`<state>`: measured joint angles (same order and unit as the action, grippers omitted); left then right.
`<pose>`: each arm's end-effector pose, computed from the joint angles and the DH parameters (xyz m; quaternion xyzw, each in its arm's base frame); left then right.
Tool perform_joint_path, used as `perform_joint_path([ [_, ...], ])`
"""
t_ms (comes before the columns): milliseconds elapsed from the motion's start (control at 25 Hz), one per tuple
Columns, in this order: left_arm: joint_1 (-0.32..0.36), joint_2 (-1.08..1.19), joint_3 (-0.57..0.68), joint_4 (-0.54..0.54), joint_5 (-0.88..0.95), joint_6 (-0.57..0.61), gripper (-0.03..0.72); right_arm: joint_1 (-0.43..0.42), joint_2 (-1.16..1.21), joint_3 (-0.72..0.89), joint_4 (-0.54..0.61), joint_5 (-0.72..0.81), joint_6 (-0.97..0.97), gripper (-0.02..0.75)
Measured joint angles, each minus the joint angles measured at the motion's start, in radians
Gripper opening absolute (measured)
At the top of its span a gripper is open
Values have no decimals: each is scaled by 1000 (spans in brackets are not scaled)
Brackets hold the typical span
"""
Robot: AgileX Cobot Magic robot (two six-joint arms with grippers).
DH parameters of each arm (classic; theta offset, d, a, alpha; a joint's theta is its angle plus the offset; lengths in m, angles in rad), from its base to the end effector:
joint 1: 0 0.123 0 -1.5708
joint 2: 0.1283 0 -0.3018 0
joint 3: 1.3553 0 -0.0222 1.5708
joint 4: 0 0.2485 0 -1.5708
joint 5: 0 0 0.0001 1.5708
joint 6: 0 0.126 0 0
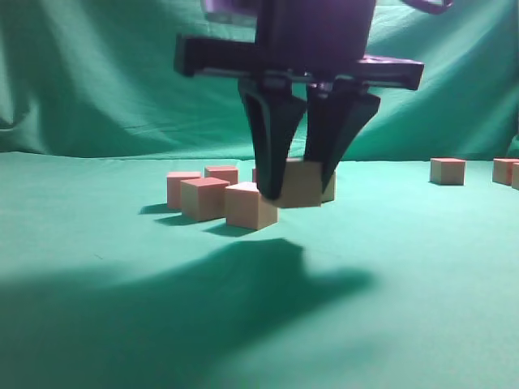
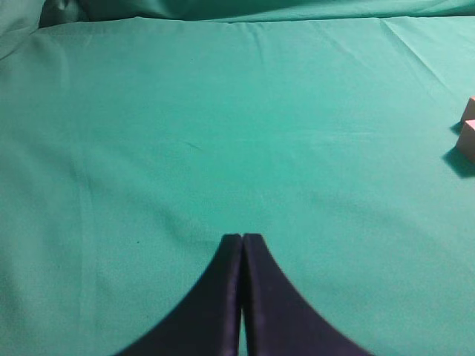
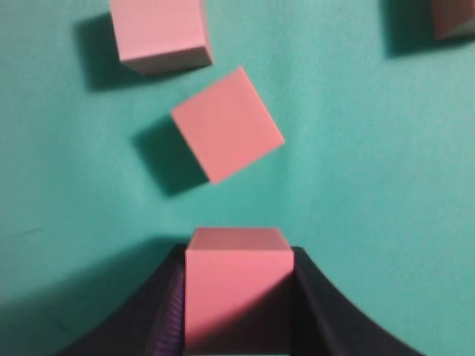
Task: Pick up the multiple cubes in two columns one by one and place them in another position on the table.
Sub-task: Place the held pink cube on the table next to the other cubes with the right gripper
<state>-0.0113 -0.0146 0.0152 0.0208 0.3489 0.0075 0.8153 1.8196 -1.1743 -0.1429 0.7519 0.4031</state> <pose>0.0675 0.0001 0.1681 0.0130 0.7934 0.0076 0.6085 0.2602 0.2584 0.1698 -0.2468 0.9588 0.0290 0.1379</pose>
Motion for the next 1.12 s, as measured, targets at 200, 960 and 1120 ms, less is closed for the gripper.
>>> perform_joint_path([
  [200,0,0,0,0,0,0,0,0,48,-35,-36,36,65,264],
  [960,0,0,0,0,0,0,0,0,77,-38,-78,33,159,264],
  [1120,0,0,0,0,0,0,0,0,77,-38,-78,35,159,264],
])
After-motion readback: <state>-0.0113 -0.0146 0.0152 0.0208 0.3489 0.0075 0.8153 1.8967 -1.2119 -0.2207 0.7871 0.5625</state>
